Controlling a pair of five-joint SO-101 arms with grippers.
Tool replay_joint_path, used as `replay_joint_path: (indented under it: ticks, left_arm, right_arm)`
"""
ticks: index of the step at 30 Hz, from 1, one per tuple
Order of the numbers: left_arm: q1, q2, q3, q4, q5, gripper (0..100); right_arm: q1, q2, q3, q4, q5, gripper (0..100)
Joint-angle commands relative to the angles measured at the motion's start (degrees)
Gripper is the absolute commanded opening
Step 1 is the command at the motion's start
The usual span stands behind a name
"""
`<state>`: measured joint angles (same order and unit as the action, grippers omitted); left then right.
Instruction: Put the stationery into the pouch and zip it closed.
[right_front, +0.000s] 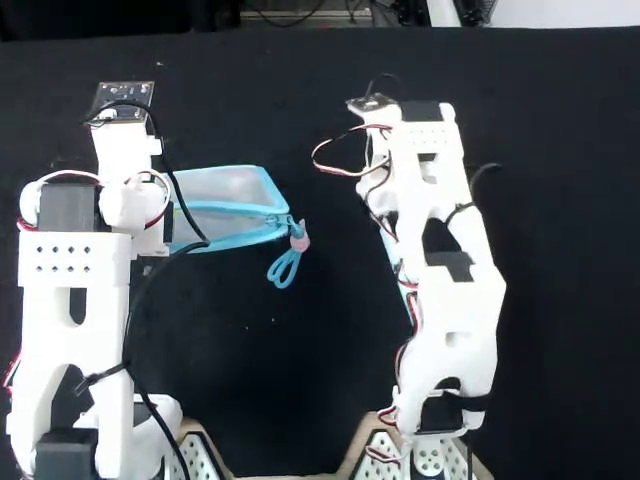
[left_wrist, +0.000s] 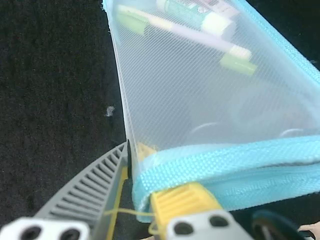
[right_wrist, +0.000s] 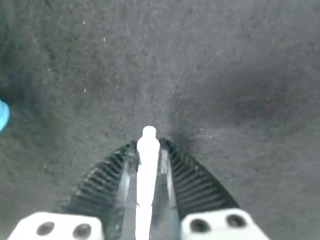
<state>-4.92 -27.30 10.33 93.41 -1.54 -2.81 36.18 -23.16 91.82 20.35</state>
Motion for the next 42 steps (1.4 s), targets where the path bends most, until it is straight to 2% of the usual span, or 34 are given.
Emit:
replay_joint_path:
  ticks: [1, 8, 27, 32, 42]
  left_arm:
    - [0.0, 0.3, 1.3, 0.1, 0.6, 3]
    - [0.0, 0.2, 1.3, 0.1, 0.5, 3]
    - [0.0, 0.2, 1.3, 0.3, 0.5, 3]
    - [0.0, 0.2, 1.3, 0.3, 0.5, 3]
    - [0.0, 0.2, 1.3, 0.3, 0.5, 3]
  right_arm:
    - [-1.1, 4.2, -9.4, 5.6, 0.9, 14.8]
    - [-0.6, 12.2, -19.8, 9.3, 0.4, 16.9]
    - [-2.0, 12.5, -16.2, 9.4, 0.6, 16.8]
    - [-1.7, 12.4, -14.2, 9.4, 0.4, 11.6]
    - [-1.4, 12.2, -12.3, 8.8, 0.6, 13.0]
